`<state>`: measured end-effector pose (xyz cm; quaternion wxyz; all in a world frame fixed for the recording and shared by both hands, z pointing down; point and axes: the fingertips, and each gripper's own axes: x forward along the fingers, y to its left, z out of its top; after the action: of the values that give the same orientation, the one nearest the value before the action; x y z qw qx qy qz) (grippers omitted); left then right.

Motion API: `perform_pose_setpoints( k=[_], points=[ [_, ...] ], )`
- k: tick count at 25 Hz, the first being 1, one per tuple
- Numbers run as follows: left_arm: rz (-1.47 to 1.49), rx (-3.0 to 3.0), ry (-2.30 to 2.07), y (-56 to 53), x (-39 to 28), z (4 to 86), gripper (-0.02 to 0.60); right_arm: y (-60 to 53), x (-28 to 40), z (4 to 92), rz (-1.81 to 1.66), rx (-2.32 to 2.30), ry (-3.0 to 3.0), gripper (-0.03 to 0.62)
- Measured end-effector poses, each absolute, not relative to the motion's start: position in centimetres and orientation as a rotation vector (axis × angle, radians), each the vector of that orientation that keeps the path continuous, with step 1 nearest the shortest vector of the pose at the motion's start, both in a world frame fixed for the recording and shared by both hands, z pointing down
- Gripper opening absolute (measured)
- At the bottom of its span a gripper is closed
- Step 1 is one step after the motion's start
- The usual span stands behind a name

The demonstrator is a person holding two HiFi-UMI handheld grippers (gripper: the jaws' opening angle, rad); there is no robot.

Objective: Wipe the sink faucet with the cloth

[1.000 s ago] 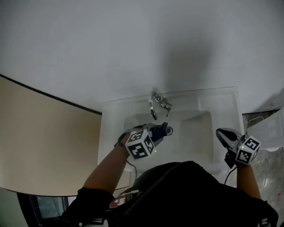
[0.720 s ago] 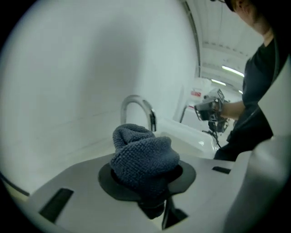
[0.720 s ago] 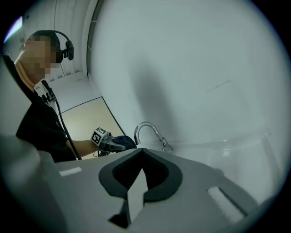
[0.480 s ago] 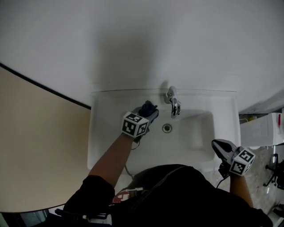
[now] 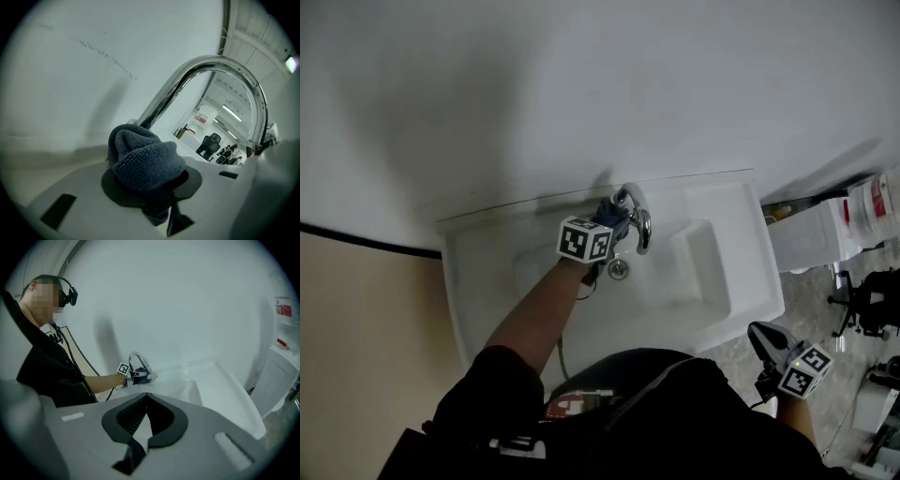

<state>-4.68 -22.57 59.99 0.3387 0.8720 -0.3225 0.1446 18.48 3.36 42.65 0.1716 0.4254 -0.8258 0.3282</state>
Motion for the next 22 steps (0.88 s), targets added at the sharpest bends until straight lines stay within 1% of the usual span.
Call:
perform_pose_setpoints(
  k=[6, 9, 11, 13, 16, 17, 18, 19, 21, 22],
  points=[
    [0.383, 2.281, -0.753, -22.5, -4.0, 60.2, 0.101, 2.8, 16.4, 43.1, 0.96, 1.173, -2.348, 0.002],
    [0.362, 2.262, -0.662, -21.3, -4.1, 60.0, 0.101, 1.2, 14.8, 42.8, 0.889, 1.094, -2.393, 0.002],
    [0.247, 2.237, -0.529, -18.7, -5.1, 57.8, 0.101, 0.4, 12.7, 41.4, 0.772, 0.991, -2.462, 0.002],
    [0.073, 2.195, -0.342, -15.2, -6.4, 53.5, 0.101, -0.1, 9.9, 39.2, 0.62, 0.847, -2.556, 0.005],
    [-0.186, 2.14, -0.04, -9.8, -7.8, 45.2, 0.101, 0.2, 4.5, 35.9, 0.347, 0.581, -2.677, 0.037],
    [-0.252, 2.126, 0.044, -8.2, -7.9, 42.7, 0.101, 0.6, 2.4, 35.0, 0.256, 0.487, -2.699, 0.068],
    [-0.314, 2.108, 0.116, -6.7, -7.9, 40.5, 0.101, 1.0, 0.4, 34.3, 0.167, 0.392, -2.708, 0.114],
    [-0.37, 2.088, 0.18, -5.4, -7.8, 38.6, 0.101, 1.6, -1.5, 33.8, 0.074, 0.295, -2.707, 0.184],
    [-0.452, 2.062, 0.287, -2.8, -7.2, 35.8, 0.101, 2.6, -5.2, 33.2, -0.129, 0.121, -2.694, 0.293],
    [-0.477, 2.055, 0.332, -1.7, -6.9, 34.8, 0.101, 3.0, -6.7, 33.2, -0.214, 0.055, -2.675, 0.362]
  ],
)
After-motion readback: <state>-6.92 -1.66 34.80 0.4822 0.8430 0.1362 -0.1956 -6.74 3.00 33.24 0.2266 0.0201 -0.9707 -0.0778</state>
